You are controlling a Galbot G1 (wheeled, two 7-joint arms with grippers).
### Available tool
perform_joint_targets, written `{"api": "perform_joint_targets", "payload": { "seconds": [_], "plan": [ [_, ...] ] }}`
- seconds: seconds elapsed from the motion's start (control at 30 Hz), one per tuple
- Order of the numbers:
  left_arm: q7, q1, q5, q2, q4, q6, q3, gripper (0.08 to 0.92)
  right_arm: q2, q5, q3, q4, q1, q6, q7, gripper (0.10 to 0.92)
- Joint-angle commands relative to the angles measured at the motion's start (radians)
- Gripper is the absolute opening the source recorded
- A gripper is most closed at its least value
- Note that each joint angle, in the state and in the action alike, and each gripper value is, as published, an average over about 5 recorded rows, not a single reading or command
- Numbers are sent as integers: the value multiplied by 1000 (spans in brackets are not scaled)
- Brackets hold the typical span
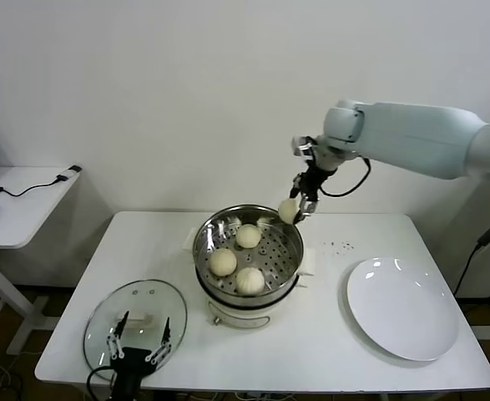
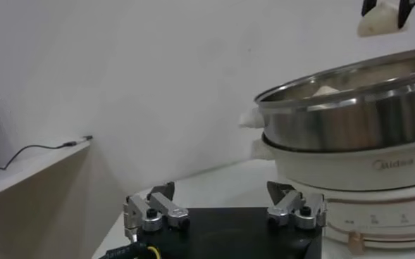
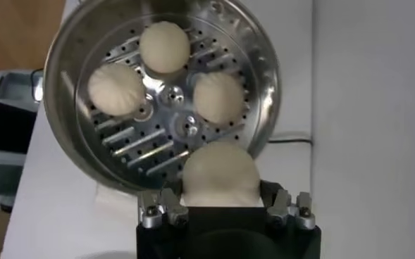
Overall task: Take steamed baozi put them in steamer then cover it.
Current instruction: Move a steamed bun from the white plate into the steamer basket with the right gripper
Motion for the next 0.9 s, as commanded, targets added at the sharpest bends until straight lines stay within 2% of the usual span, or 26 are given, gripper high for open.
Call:
{"api": "perform_joint_targets", "payload": {
  "seconds": [0.03, 0.73, 0.9],
  "plan": [
    [1, -1, -17, 10, 6, -2, -7, 823, 130, 31, -63, 26, -42, -28, 51, 706],
    [2, -15, -31, 13, 20, 4, -16, 823, 121, -20, -72, 48, -112, -37, 81, 709],
    [2, -15, -27, 11, 17, 4, -13, 823, 110, -23, -63, 61, -109, -44, 87, 769]
  ]
}}
